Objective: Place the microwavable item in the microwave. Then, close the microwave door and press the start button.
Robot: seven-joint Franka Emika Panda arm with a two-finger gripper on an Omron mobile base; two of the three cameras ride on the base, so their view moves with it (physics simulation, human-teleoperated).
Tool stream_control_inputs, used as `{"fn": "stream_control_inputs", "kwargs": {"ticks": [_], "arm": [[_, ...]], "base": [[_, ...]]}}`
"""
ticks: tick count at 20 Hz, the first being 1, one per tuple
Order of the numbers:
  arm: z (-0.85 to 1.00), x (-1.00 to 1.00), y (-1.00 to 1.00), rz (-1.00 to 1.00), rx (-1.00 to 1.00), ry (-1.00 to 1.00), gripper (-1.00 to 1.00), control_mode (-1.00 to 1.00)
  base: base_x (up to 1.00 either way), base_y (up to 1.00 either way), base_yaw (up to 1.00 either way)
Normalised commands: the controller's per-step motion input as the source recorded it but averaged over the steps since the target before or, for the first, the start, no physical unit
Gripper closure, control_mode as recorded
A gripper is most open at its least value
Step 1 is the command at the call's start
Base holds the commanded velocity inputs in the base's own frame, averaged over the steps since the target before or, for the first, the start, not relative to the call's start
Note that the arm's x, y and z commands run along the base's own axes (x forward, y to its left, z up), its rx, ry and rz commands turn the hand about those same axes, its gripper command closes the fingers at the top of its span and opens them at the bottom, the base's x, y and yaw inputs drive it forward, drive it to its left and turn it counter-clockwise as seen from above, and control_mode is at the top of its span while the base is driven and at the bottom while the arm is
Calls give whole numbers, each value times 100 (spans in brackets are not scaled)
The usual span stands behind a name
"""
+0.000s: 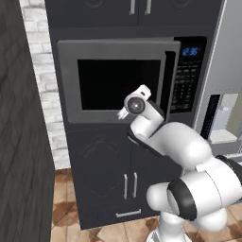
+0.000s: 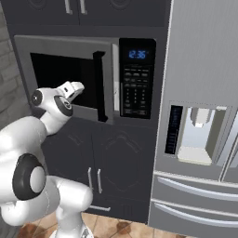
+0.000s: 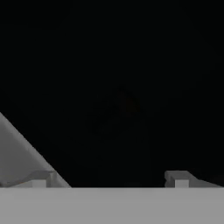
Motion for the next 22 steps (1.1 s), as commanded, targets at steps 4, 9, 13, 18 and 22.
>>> {"fn": "stream_control_inputs", "kwargs": {"ticks": [4,9,13,18,22], "arm": [[1,62,-19,7,5,0,-100,-100],[0,58,-18,7,7,0,-100,-100],[-11,62,-8,8,9,0,-100,-100],[0,5,-3,8,9,0,-100,-100],[53,-86,-8,5,11,2,-100,-100]], "base": [[0,0,0],[0,0,0],[0,0,0],[0,0,0],[0,0,0]]}}
